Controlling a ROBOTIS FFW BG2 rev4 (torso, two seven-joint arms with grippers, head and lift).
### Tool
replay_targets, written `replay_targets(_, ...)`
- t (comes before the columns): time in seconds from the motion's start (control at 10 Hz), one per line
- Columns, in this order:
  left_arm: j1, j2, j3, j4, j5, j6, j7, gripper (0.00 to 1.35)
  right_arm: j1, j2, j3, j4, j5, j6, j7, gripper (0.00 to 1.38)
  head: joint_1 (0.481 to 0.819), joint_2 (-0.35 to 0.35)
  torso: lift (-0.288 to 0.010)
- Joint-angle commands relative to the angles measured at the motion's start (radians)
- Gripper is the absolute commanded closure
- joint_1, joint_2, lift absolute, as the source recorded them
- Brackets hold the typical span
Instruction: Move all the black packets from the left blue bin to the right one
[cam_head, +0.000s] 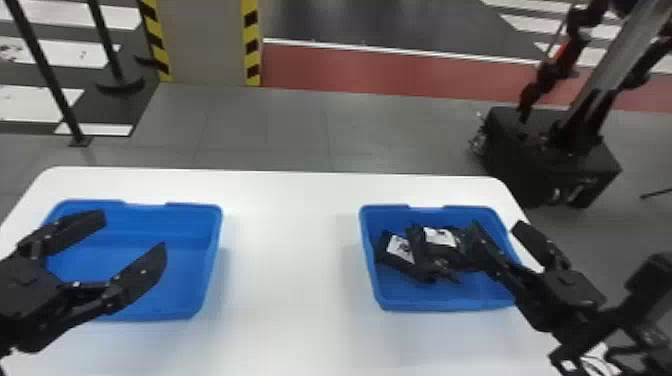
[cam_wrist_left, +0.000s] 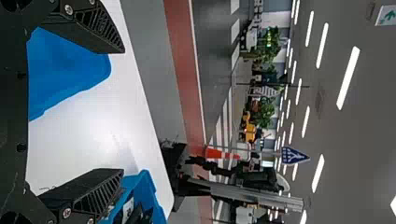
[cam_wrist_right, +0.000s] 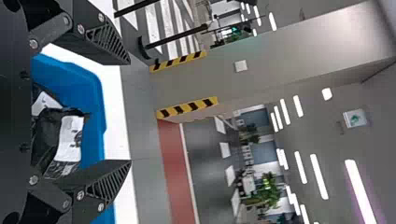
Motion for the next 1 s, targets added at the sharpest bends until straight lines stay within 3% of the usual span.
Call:
replay_targets(0.0, 0.121, -0.033, 0.025, -0.094, -0.009, -0.106, 0.059, 0.13, 0.142, 0.049, 0.029, -0.100, 0.046, -0.220, 0.007, 0.23, 0.695, -0.103, -0.110)
replay_targets(0.2, 0.242, -0.033, 0.039, -0.099, -0.008, -0.287, 0.128, 0.13, 0.282, 0.056, 0.070, -0.167, 0.133, -0.453, 0.009, 0.24, 0.695, -0.050, -0.110)
replay_targets(0.4, 0.310, -0.033, 0.028, -0.099, -0.015, -0.368, 0.168, 0.13, 0.358, 0.056, 0.079, -0.162, 0.207, -0.480, 0.003, 0.24, 0.695, -0.018, -0.110)
replay_targets(0.6, 0.357, -0.033, -0.007, -0.099, 0.014, -0.454, 0.282, 0.13, 0.449, 0.056, 0.105, -0.147, 0.257, -0.551, -0.072, 0.24, 0.695, -0.005, -0.110)
replay_targets(0.7, 0.384, -0.033, -0.012, -0.099, 0.031, -0.483, 0.311, 0.12, 0.459, 0.056, 0.128, -0.125, 0.250, -0.573, -0.108, 0.24, 0.695, -0.012, -0.110)
replay_targets(0.9, 0.416, -0.033, -0.024, -0.089, 0.042, -0.496, 0.360, 0.13, 0.432, 0.056, 0.148, -0.081, 0.245, -0.576, -0.108, 0.24, 0.695, -0.008, -0.110)
